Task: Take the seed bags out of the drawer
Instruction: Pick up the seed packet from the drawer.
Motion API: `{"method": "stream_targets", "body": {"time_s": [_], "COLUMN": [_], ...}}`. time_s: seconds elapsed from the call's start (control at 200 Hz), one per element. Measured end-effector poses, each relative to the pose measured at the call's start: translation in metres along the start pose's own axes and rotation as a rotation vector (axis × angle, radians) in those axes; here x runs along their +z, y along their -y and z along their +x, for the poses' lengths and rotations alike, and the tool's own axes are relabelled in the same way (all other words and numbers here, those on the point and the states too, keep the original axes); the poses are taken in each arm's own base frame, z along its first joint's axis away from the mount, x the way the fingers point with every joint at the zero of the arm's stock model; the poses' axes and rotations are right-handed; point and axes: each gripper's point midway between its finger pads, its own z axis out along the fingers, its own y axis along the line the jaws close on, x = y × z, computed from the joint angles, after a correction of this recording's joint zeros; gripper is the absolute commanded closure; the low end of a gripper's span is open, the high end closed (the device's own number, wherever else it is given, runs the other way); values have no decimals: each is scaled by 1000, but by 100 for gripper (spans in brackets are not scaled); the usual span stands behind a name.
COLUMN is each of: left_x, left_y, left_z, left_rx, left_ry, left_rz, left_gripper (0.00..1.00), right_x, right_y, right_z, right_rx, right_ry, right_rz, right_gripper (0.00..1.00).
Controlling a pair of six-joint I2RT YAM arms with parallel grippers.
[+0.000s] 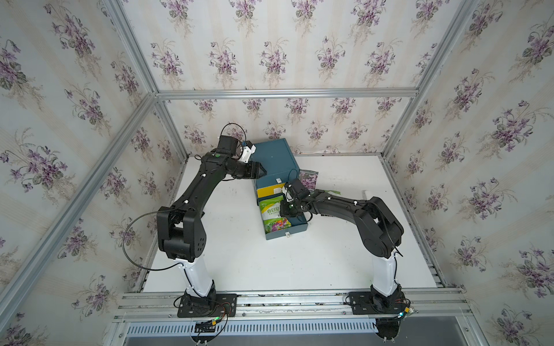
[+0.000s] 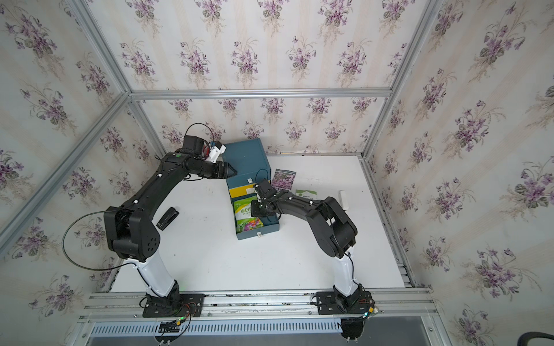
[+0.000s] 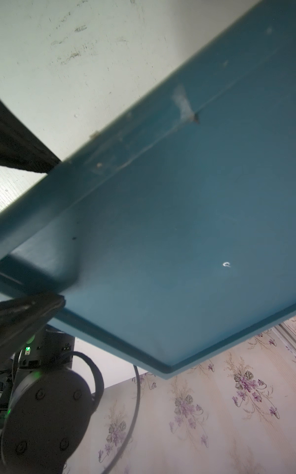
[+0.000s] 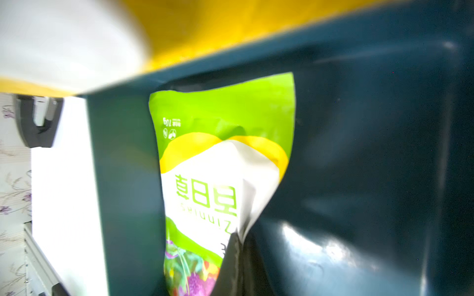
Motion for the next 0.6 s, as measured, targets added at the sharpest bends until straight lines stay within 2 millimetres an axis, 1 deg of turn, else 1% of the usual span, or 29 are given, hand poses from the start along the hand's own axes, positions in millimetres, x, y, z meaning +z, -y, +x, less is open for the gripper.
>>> {"method": "stream_targets", "body": {"time_s": [0.145,0.6], "left_x": [0,0], "left_y": [0,0], "left_z": [0,0], "left_rx": [0,0], "left_ry": [0,0], "left_rz": [0,0], "left_gripper": [24,24], "right_x": [-13,-50], "right_y": [-4,-2], "right_z": [-6,-5], "right_rx": [14,67], "right_ry": [21,42], "right_rz": [-12,-36], "right_gripper": [100,100]}}
